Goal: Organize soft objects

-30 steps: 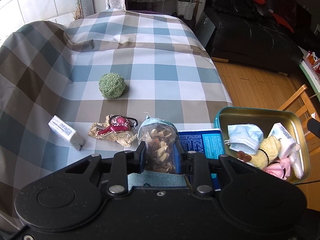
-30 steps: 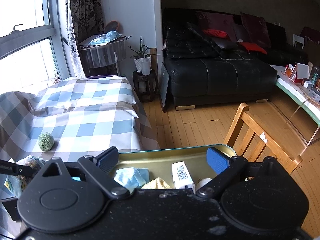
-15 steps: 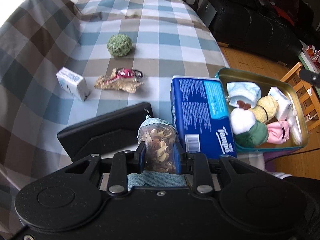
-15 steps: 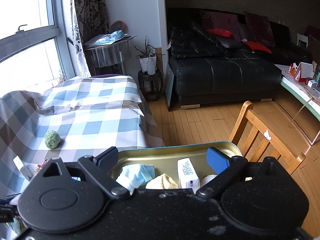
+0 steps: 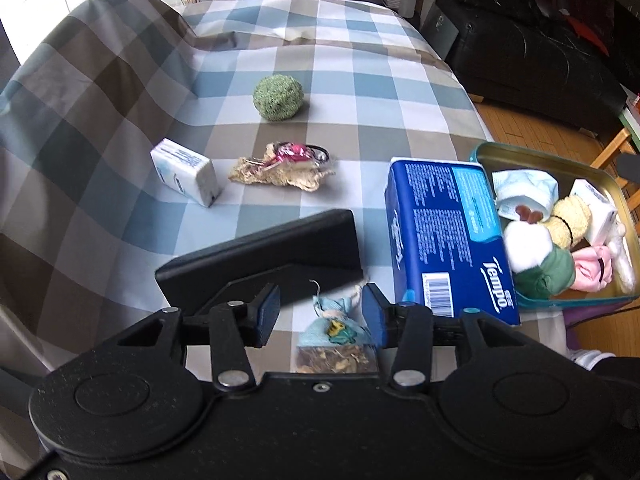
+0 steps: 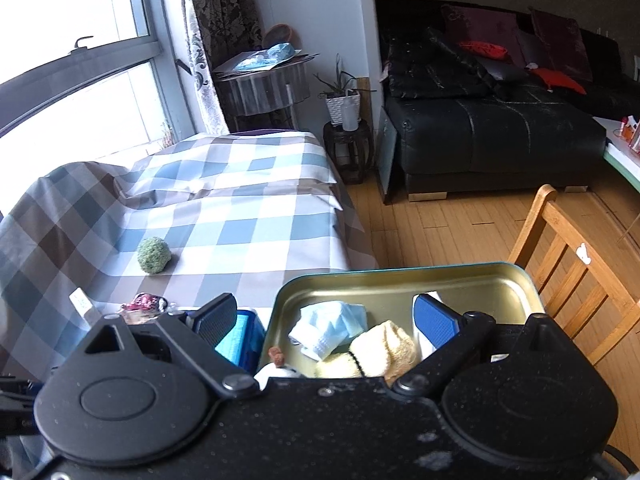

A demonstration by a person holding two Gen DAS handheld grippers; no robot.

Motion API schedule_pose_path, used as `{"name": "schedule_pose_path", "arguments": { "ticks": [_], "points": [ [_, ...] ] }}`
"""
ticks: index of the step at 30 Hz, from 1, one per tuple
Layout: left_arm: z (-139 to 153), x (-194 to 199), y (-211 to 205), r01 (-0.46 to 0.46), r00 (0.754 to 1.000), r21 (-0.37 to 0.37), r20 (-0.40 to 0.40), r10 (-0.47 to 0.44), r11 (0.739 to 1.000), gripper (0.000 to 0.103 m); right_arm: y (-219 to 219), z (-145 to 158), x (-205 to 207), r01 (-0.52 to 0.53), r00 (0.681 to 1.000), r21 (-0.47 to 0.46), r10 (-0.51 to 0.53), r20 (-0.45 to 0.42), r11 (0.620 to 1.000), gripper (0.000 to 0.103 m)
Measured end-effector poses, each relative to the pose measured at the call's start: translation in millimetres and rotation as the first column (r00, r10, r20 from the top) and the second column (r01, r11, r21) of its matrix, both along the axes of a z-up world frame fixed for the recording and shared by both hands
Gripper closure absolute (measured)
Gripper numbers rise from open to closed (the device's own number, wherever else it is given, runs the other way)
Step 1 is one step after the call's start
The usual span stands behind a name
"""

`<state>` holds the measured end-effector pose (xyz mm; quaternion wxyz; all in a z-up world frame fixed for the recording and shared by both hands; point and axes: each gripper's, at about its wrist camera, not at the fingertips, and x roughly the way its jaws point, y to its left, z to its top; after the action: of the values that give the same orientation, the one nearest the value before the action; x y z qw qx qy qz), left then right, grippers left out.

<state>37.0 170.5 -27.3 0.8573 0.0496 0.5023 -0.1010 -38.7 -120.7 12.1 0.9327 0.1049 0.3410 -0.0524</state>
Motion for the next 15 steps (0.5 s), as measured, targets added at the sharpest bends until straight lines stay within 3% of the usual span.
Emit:
{"name": "schedule_pose_path", "arguments": {
  "ticks": [9, 15],
  "points": [
    [-1.5, 40.8, 33.1, -0.108, 0.993, 0.051, 0.050, 0.106, 0.993, 0.047, 60.9, -8.6, -16.2, -0.206, 0.979, 0.073, 0.205, 0.020, 0.976, 0.007],
    [-16.0, 67.7, 58.6, -0.179, 0.983, 0.057, 0.038, 0.177, 0.982, 0.046, 126.6, -22.4, -38.9, -0.398, 0.917, 0.102, 0.398, 0.023, 0.912, 0.008]
  ]
}}
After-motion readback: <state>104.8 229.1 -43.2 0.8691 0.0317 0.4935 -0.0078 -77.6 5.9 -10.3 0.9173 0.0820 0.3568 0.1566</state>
